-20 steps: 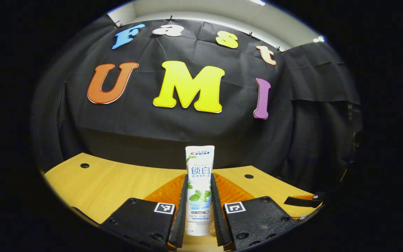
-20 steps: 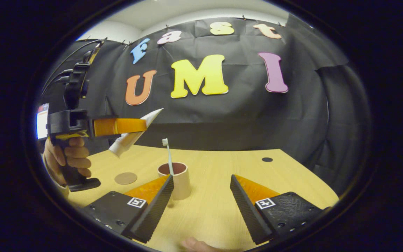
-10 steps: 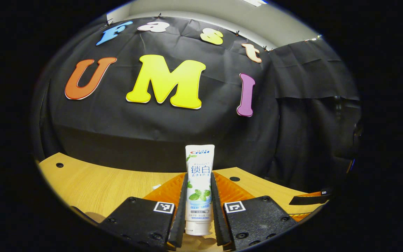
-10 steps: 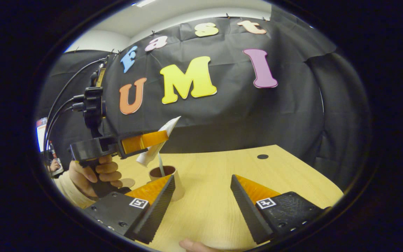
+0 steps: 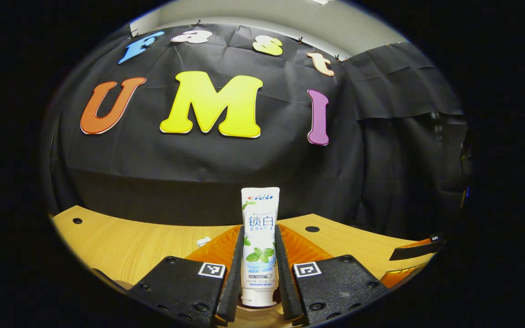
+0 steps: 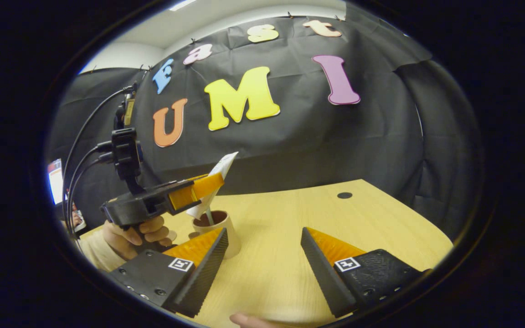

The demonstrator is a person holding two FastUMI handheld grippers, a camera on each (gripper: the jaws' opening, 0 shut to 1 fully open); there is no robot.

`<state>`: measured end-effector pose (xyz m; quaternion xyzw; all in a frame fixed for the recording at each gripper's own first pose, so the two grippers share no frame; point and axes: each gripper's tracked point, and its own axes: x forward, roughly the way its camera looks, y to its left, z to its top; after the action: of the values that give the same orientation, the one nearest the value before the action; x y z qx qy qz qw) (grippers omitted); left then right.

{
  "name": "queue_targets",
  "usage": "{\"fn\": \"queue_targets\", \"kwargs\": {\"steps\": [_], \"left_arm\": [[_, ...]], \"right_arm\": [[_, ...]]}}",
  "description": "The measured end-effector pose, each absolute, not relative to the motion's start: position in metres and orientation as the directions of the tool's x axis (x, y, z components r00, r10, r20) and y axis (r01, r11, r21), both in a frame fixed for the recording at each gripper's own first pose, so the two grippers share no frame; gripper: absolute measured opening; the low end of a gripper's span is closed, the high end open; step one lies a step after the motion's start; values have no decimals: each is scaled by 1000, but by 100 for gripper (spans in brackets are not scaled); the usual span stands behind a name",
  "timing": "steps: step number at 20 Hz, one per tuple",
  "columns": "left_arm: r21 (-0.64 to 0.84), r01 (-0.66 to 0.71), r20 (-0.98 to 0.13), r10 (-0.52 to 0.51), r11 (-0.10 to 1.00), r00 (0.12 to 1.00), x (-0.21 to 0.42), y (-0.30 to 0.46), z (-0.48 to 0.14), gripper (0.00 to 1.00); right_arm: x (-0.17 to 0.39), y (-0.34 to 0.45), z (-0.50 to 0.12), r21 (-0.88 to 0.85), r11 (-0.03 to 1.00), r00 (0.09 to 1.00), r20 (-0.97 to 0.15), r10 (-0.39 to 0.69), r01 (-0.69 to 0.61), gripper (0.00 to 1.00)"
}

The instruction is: Put the toothbrush and toothpaste on the desktop into the cup, then pick up the cup and place it on the coaster on the desktop.

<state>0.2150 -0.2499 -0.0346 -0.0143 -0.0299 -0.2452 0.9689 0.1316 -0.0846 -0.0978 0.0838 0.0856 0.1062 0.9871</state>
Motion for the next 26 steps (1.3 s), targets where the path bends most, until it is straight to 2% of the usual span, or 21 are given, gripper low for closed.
{"fn": "queue_targets", "kwargs": {"steps": [4,8,9,11,18,19,20,21,22,24,25,26], "left_arm": [[10,446,91,-445,895,891,216,-241,-29,44],[20,453,115,-452,892,885,206,-243,-19,42],[28,447,112,-448,894,887,205,-240,-19,41],[20,453,106,-452,891,886,198,-236,-19,41],[-8,478,70,-476,878,876,163,-217,-20,42],[-15,479,61,-478,878,876,156,-211,-20,45],[-26,485,50,-484,874,874,151,-208,-20,46],[-30,487,43,-486,873,873,144,-204,-19,53],[-32,479,43,-478,877,877,138,-196,-17,56],[-39,478,46,-476,877,878,127,-184,-14,58],[-42,474,46,-472,880,880,123,-177,-12,72],[-42,462,47,-460,886,887,120,-168,-12,62]], "right_arm": [[132,-83,-99,189,963,962,-160,222,-191,96],[129,-80,-98,191,963,961,-164,223,-190,96],[128,-79,-97,193,962,961,-162,223,-191,94],[126,-75,-94,190,963,960,-168,223,-190,97],[125,-52,-70,127,976,966,-166,197,-178,96],[127,-49,-67,117,978,968,-168,188,-170,100],[127,-44,-63,108,979,967,-172,189,-172,97],[128,-38,-60,100,980,966,-176,188,-172,97],[130,-35,-56,92,981,967,-180,183,-168,96],[135,-29,-52,70,984,965,-198,172,-161,97],[137,-24,-52,61,985,962,-211,173,-164,96],[140,-19,-53,54,985,957,-230,175,-167,97]]}}
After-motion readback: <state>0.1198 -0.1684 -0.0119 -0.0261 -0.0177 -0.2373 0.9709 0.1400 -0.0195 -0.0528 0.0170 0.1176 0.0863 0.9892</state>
